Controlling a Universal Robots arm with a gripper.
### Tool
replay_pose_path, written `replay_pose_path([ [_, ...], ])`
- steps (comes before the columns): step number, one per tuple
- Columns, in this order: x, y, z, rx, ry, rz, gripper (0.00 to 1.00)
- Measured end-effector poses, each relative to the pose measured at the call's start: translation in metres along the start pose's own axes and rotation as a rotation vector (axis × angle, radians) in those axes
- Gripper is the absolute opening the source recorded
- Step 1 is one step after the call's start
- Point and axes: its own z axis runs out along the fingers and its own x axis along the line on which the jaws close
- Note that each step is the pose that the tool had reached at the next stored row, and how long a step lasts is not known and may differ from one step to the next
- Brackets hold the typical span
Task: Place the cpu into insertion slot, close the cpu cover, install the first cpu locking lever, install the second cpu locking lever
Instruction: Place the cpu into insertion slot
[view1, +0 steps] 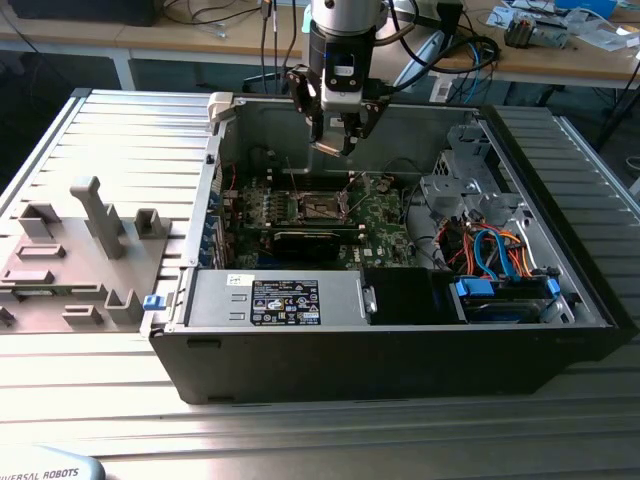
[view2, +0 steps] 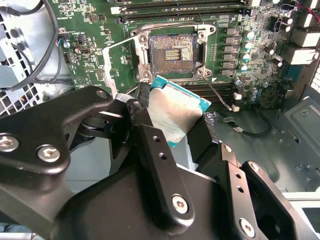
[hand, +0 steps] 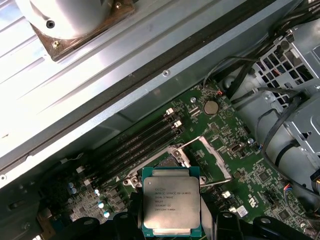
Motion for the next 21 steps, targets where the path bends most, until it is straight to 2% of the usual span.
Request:
replay_pose_path([
  [21, 0.0000, 0.0000, 0.0000, -0.0002, -0.0009, 0.010, 0.54],
])
